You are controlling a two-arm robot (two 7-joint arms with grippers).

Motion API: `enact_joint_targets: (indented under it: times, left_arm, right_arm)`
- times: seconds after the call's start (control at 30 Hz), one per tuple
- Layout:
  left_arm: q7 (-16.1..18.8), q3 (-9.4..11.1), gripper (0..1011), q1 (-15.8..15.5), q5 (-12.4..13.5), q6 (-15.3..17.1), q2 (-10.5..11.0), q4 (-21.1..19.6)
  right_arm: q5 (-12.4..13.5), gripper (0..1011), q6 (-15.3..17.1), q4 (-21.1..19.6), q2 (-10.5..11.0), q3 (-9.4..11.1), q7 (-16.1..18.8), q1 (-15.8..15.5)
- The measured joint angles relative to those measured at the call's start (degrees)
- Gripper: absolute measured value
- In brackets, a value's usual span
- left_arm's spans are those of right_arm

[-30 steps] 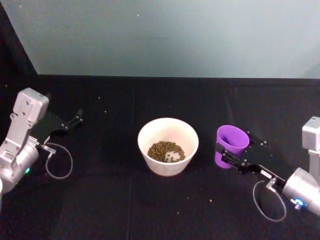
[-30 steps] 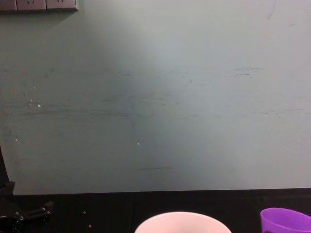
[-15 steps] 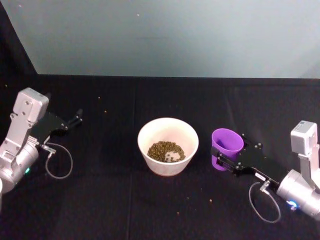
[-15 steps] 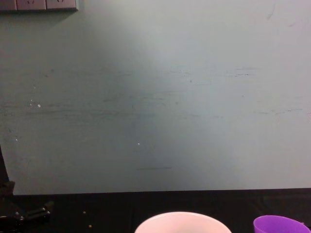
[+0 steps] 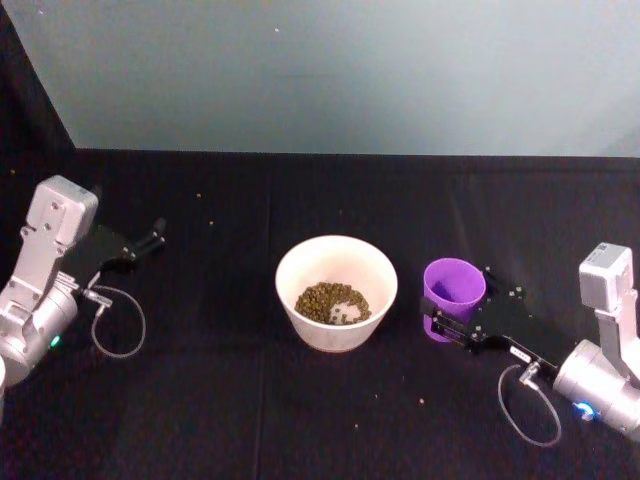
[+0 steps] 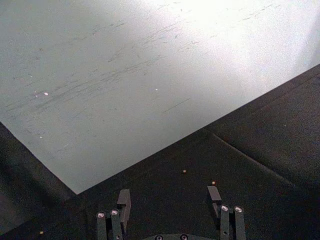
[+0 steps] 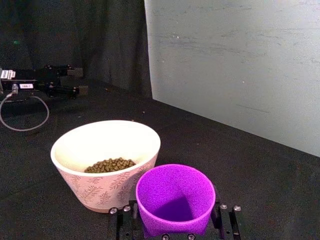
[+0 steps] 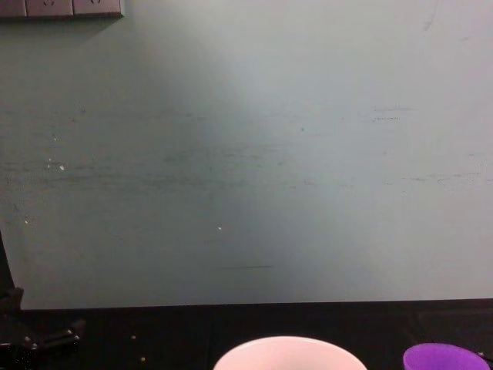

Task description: Pick up the cup and pour the mung beans from the cup into the bowl.

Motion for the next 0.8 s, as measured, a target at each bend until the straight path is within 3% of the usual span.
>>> enact_joint_targets:
  times: [0.2,0.43,0.6,0.8]
  left_arm:
    - [0.0,0.0,1000,0.0,0.0,0.0,0.0,0.0]
    - [0.0,0.0,1000,0.0,0.0,0.0,0.0,0.0]
    - [0.0,0.0,1000,0.0,0.0,0.0,0.0,0.0]
    - [0.0,0.0,1000,0.0,0.0,0.0,0.0,0.0]
  right_arm:
    - [0.1,964,0.0,0.0,0.0,0.0,0.0,0.0]
    - [0.1,1004,0.0,0.0,0.0,0.1,0.0,0.0]
    - [1.1,1004,1.8,-3.6,0.8,1.3,-0.9,-1.5]
    - [3.2,1004,6.3,-10.2,2.3,4.0,-3.9,-4.2]
